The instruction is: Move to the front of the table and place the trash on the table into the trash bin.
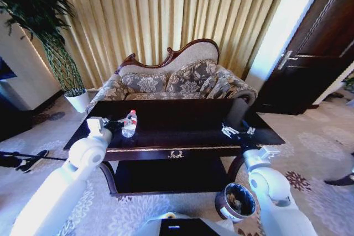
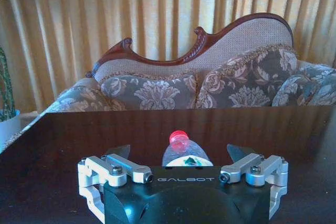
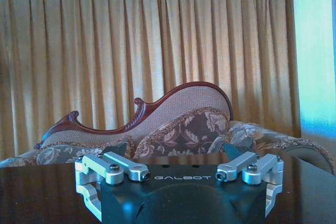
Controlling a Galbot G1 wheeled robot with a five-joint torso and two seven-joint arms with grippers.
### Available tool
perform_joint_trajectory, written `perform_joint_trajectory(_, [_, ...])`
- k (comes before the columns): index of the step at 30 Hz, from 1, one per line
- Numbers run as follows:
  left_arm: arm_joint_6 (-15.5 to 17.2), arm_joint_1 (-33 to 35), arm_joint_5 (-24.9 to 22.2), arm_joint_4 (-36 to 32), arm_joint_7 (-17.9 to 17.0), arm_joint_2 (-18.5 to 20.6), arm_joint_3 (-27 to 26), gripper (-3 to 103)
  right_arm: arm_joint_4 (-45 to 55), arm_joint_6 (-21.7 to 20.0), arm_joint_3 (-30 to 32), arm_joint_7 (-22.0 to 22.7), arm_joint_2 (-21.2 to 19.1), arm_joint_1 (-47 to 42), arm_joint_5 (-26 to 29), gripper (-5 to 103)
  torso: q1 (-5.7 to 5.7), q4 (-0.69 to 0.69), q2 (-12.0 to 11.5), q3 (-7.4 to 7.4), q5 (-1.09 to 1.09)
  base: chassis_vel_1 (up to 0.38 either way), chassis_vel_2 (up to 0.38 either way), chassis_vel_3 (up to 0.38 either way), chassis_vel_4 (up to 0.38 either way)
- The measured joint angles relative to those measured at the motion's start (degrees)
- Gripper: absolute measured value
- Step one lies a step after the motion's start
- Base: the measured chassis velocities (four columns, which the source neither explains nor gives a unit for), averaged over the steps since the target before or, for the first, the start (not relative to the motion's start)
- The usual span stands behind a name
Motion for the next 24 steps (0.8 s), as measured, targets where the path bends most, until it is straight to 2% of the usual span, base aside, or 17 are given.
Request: perform_joint_trajectory(24, [1.73, -0.17, -0.08, 2.29, -1.74, -4.15, 4.9, 100, -1.43, -0.5, -0.39, -0.11, -1.25, 2.02, 1.52, 100, 0.0, 0.0, 0.0, 0.0, 0.0, 0.0, 0.0, 0.0, 0.0])
